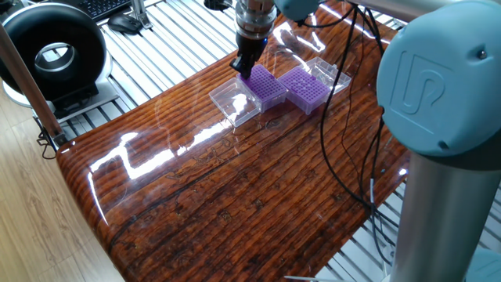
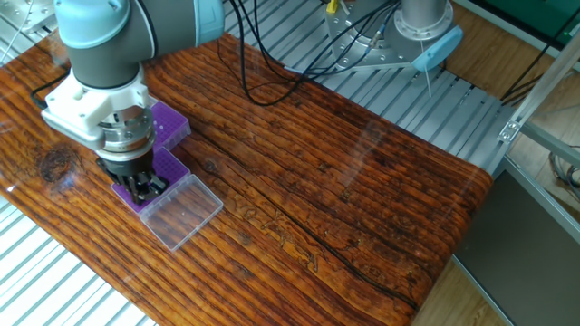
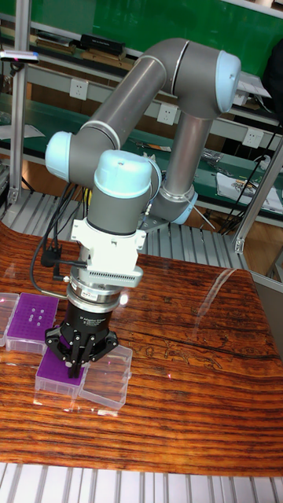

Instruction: Transfer all small pipette tips from one holder to another

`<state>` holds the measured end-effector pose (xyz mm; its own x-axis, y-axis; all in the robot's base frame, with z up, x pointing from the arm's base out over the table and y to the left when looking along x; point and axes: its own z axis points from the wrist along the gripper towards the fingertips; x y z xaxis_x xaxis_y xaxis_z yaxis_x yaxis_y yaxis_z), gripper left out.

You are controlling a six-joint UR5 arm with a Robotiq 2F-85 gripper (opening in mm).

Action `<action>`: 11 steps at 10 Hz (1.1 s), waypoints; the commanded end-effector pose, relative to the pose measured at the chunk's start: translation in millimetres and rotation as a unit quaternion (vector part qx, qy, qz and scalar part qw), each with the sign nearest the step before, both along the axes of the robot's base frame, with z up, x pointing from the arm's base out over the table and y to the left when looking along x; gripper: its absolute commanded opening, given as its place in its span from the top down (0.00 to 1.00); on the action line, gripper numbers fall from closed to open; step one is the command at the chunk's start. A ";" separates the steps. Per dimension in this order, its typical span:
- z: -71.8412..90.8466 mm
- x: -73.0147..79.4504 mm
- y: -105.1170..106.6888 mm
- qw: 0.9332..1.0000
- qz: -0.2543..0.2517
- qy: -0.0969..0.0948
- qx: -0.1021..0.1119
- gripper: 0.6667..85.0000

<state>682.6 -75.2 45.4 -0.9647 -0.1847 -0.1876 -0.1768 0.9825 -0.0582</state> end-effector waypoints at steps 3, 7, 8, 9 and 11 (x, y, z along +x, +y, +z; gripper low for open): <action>7.5 0.3 -6.0 1.000 -0.026 -0.008 -0.002 1.00; 11.8 0.0 -10.2 0.999 -0.045 -0.011 -0.014 1.00; 14.5 -0.9 -10.4 0.998 -0.053 -0.011 -0.020 1.00; 15.6 -1.4 -10.1 0.998 -0.055 -0.011 -0.019 1.00; 19.6 -4.1 -10.4 0.998 -0.059 -0.010 -0.019 1.00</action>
<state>680.3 -85.5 59.3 -0.9747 -0.1027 -0.1987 -0.0834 0.9912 -0.1029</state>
